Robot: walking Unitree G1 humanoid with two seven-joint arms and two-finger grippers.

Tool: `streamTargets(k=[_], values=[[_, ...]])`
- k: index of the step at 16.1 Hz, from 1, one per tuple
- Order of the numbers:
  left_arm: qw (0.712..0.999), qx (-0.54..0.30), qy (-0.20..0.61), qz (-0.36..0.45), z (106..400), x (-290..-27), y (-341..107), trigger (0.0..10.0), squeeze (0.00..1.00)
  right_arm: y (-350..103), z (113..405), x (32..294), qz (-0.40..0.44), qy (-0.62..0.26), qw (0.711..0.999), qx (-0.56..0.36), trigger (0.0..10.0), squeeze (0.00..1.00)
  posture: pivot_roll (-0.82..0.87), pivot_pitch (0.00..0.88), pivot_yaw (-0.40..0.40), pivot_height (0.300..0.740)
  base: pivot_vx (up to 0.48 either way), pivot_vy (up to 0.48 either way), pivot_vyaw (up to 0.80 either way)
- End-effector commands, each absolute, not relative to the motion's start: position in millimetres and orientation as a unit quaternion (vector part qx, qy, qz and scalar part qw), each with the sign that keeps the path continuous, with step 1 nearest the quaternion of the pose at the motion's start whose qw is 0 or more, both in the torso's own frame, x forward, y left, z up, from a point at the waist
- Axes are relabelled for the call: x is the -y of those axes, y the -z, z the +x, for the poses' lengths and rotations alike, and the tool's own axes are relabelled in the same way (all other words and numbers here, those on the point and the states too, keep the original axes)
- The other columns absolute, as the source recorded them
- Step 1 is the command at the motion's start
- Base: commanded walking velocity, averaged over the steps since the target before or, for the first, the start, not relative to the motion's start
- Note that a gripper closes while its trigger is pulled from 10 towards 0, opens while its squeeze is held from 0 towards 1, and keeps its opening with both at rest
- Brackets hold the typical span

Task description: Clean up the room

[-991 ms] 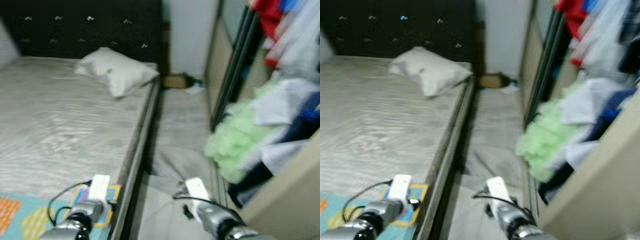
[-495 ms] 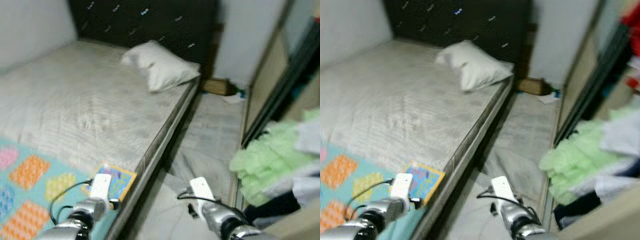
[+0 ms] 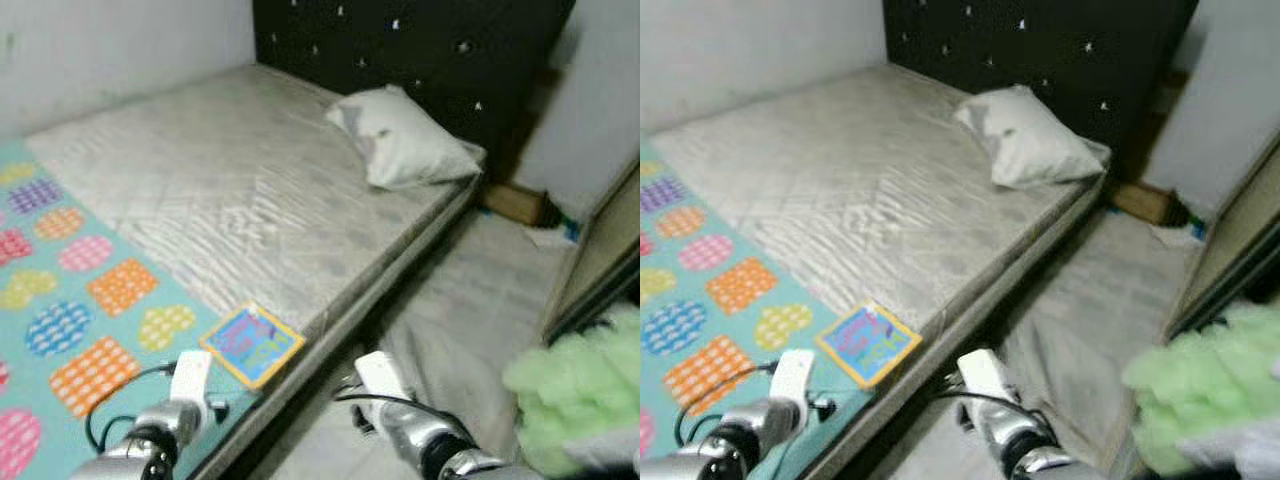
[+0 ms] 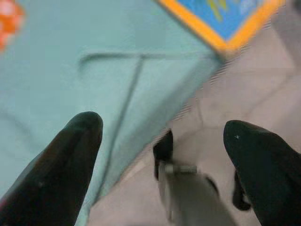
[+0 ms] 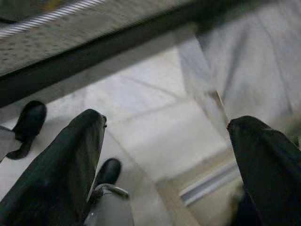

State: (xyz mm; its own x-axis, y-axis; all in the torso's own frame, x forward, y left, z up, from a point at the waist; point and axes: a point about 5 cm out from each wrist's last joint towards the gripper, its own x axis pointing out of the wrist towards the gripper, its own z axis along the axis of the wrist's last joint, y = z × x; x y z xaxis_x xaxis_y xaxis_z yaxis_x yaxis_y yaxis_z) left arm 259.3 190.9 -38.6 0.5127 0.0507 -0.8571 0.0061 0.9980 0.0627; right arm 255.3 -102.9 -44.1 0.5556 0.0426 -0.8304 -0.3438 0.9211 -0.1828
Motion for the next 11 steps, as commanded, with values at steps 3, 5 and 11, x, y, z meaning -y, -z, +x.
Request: streamTargets(k=[3,5,11], values=[[0.869,-0.495,-0.005,0.021,258.9,-181.3,40.3,10.0,0.00,45.3,255.2,114.9,-0.175,-0.103,0.863,-0.462,10.0,0.00,-0.06,0.000,-0.064,0.740,0.000,0.000,0.80],[0.869,-0.494,-0.004,0.021,259.1,-180.9,40.2,10.0,0.00,45.1,255.5,115.0,-0.176,-0.104,0.863,-0.461,10.0,0.00,-0.07,0.000,-0.062,0.740,0.000,0.000,0.80],[0.871,-0.491,-0.005,0.019,260.5,-179.9,39.3,10.0,0.00,43.2,258.0,113.1,-0.183,-0.113,0.865,-0.454,10.0,0.00,-0.06,0.000,-0.065,0.740,0.000,0.000,0.80]])
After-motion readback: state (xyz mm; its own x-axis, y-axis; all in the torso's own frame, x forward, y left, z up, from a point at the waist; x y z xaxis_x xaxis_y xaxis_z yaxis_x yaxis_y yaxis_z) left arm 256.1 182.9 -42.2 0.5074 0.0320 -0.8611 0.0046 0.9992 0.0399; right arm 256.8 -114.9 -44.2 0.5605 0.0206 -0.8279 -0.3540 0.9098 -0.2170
